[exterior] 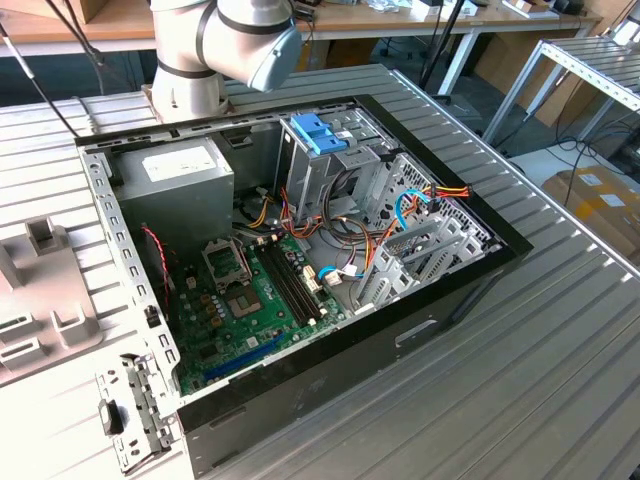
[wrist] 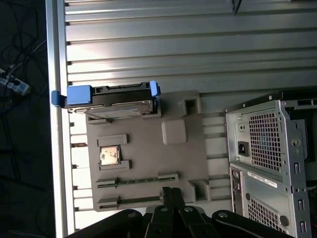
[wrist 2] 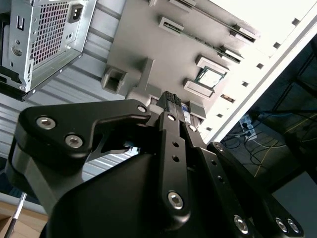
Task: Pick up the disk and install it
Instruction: 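Reach for the disk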
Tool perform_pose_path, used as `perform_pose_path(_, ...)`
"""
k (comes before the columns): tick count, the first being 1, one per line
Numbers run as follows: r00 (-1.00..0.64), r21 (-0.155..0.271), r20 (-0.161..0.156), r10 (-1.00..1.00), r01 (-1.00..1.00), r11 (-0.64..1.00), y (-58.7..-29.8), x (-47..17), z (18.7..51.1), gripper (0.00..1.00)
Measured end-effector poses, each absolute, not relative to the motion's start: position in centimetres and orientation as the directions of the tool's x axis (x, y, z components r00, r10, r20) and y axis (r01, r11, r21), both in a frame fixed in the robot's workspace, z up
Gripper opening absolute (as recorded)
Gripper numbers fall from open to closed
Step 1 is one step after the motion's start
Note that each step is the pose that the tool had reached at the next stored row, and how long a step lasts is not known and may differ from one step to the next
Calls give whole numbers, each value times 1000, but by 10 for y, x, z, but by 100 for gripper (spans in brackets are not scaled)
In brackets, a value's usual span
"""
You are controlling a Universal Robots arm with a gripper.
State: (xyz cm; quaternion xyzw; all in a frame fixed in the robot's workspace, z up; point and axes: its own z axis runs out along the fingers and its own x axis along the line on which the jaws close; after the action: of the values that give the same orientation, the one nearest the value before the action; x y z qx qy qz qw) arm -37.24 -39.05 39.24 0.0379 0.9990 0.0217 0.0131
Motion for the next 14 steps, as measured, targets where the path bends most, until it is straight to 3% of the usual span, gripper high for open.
perform_pose_path(14,-997,44,-24,76,75,996,-389,-386,392,11)
